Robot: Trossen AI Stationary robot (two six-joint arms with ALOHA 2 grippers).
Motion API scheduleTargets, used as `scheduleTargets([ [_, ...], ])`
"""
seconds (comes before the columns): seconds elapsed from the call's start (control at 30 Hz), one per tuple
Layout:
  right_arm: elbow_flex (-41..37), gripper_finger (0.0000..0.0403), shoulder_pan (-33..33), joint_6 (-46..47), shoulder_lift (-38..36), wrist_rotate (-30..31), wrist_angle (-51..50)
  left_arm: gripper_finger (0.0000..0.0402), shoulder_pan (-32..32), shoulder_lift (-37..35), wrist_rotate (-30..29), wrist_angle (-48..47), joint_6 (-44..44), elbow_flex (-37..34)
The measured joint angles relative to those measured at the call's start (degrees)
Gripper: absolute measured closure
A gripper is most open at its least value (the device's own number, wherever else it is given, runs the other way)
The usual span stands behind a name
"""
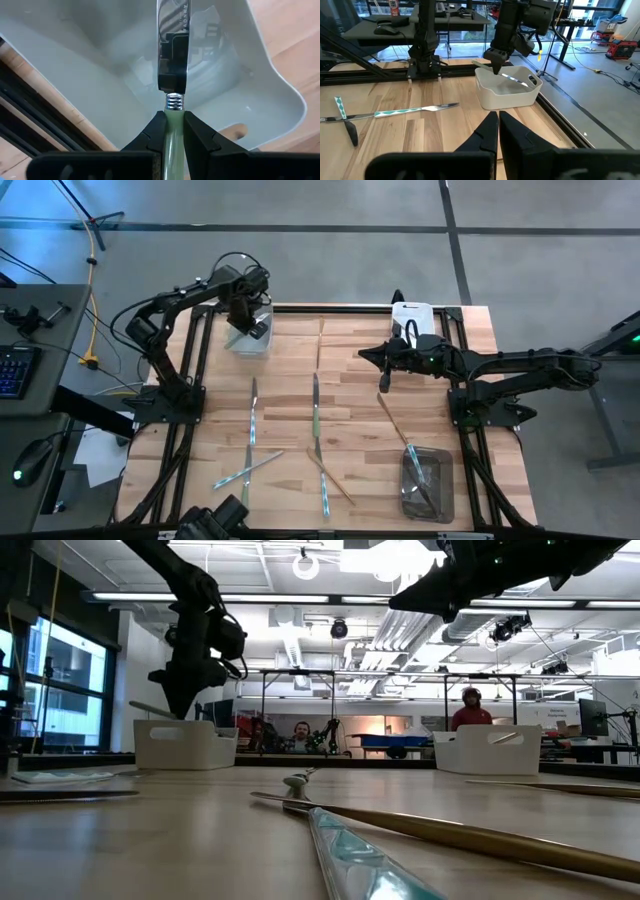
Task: Sort silverware by color (type)
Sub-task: Put the top left green knife into the gray bin, then put the bottom left golden knife into the white bin
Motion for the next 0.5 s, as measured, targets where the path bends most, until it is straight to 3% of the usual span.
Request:
scheduleTargets([
  [0.1,0.0,0.0403,0.01,-0.02,0.0,0.0,0.0,0.0371,-0.02,0.0,0.0,-0.02,-0.01,0.0],
  [0.33,0.0,0.0403,0.01,0.15,0.0,0.0,-0.02,0.0316,0.0,0.0,-0.17,0.11,0.53,0.0],
  [0.5,0.0,0.0403,0.0,0.15,0.0,0.0,-0.02,0.0308,-0.1,0.0,-0.97,0.17,1.16,0.0],
])
